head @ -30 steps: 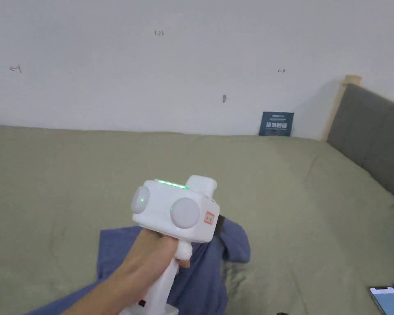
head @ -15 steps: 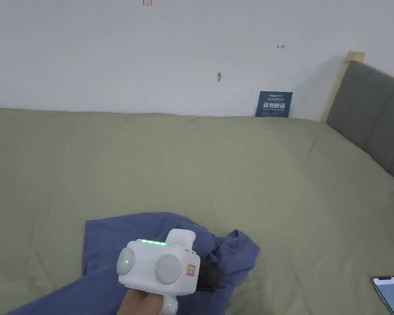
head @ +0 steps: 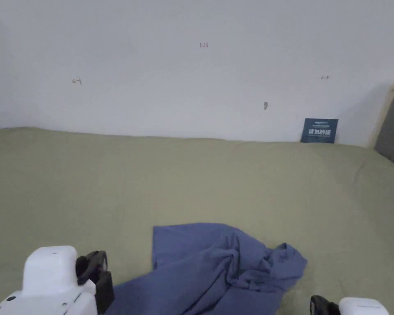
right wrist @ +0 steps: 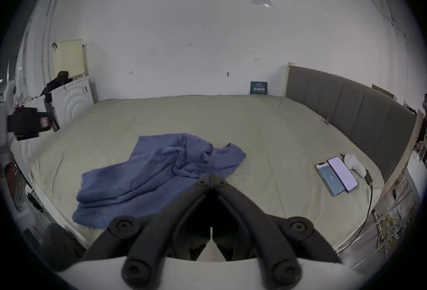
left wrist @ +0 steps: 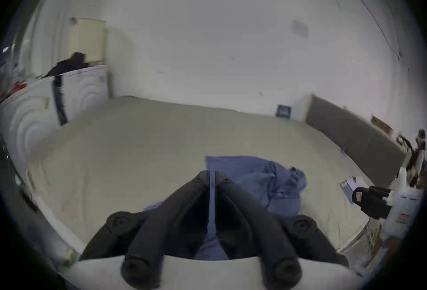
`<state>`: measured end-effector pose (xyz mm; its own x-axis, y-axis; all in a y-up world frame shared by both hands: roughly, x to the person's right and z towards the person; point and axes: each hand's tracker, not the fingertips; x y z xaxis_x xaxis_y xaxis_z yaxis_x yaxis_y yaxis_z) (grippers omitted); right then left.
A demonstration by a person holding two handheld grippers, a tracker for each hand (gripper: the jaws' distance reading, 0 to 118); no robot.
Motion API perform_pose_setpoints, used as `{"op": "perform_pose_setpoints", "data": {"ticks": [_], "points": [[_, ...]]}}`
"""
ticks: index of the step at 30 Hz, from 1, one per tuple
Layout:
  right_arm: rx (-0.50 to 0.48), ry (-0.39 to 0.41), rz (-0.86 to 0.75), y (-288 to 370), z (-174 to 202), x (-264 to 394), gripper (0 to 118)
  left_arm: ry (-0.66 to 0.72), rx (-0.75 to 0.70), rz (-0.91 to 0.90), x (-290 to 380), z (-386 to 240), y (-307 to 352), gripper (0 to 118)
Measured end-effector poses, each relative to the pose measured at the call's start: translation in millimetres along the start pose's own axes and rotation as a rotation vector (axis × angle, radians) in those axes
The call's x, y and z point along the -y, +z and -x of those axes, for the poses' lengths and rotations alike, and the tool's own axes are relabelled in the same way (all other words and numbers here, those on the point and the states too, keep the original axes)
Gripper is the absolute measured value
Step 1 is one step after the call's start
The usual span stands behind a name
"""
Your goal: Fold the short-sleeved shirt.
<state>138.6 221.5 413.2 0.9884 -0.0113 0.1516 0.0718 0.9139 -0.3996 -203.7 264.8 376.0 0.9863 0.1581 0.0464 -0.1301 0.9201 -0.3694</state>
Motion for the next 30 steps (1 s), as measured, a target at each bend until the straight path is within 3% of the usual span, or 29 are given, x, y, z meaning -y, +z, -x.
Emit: {"op": "perform_pose_setpoints", "data": {"ticks": [6, 11, 18, 22, 23, 24, 26, 27, 30], "points": [[-0.022, 0.006, -0.022, 8, 17, -3, 0, -0.027, -0.108, 0.013, 0, 39, 29, 6], [-0.045, 0.006, -0.009, 3, 27, -1, 0, 0.017, -0.077, 0.119, 4, 54, 10, 6], [-0.048, -0.003, 0.043, -20, 27, 7, 0, -0.047, -0.091, 0.435, 17, 91, -105, 6], [-0.036, 0.004, 0.092, -37, 27, 14, 0, 0.002, -0.058, 0.575, 36, 116, -169, 7], [-0.033, 0.007, 0.102, -41, 27, 16, 0, 0.007, -0.045, 0.628, 39, 121, -182, 11], [-0.03, 0.009, 0.112, -44, 26, 18, 0, 0.006, -0.025, 0.657, 44, 124, -192, 32], [-0.023, 0.01, 0.133, -51, 25, 21, 0, -0.022, -0.031, 0.683, 51, 125, -204, 99], [-0.02, 0.009, 0.145, -54, 25, 23, 0, -0.052, -0.045, 0.714, 55, 124, -212, 114], [-0.014, -0.003, 0.174, -64, 23, 27, 0, -0.09, -0.073, 0.709, 65, 122, -222, 114]]}}
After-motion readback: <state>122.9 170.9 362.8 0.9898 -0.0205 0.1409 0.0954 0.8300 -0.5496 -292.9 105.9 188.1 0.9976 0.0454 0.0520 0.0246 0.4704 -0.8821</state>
